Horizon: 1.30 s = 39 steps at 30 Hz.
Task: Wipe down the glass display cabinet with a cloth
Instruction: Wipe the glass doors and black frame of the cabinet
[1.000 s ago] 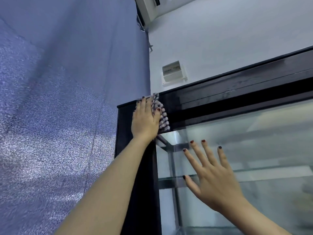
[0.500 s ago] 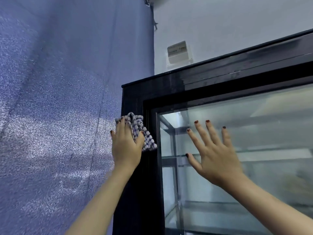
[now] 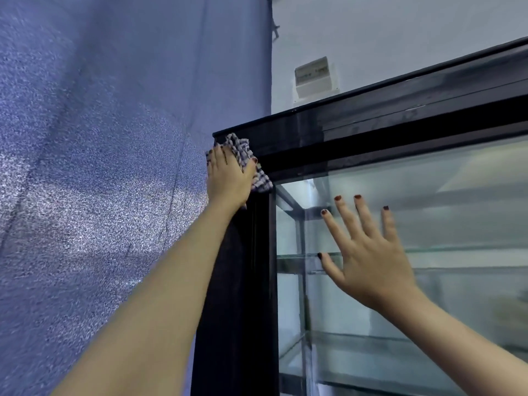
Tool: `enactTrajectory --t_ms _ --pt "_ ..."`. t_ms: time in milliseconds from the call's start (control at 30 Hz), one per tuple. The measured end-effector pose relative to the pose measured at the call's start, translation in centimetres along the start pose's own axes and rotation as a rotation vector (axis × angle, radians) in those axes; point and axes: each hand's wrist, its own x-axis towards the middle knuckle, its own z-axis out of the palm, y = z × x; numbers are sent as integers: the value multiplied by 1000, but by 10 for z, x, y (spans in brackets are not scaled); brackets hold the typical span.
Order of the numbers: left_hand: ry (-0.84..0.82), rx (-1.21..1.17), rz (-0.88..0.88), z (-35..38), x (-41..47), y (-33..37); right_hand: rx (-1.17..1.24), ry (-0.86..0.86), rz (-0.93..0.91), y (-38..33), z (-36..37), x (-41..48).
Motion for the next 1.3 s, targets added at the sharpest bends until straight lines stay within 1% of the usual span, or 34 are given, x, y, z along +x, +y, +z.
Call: enactTrajectory --t_ms 67,133,267,400,500,600,667,767,867,1000,1067,1133,1200,1300 --pt "53 -43 -7 2 25 6 -8 4 -3 -1 0 0" --pt "105 -55 4 9 29 7 -14 4 0 1 0 1" --pt "114 -31 107 11 -14 -13 -22 -21 -9 1 0 0" --pt "88 -74 165 8 -115 -44 -36 -72 -26 3 -1 -2" --pt "26 -99 167 6 -214 -71 -23 -64 -110 3 -1 -25" --pt "-60 -107 107 4 -319 -101 -77 -38 -246 4 9 -76" --pt "-92 -86 48 3 -380 -112 -82 -33 -296 10 13 -112" --pt "-128 -38 -32 4 -428 -114 -93 -31 -370 26 16 -148" --pt "-110 -41 -69 6 -415 -103 -76 -38 -399 41 16 -159" --pt "-35 -69 -33 7 -327 -80 -75 -23 -388 40 16 -160" --pt "1 -59 -53 9 -280 -70 -86 -11 -386 40 17 -160" --pt "36 -47 -71 12 -259 -65 -93 0 -384 41 20 -161" --pt "46 -46 -59 13 -267 -67 -85 15 -372 41 22 -162" --pt "-5 -70 -76 12 -323 -81 -83 30 -372 40 23 -163"
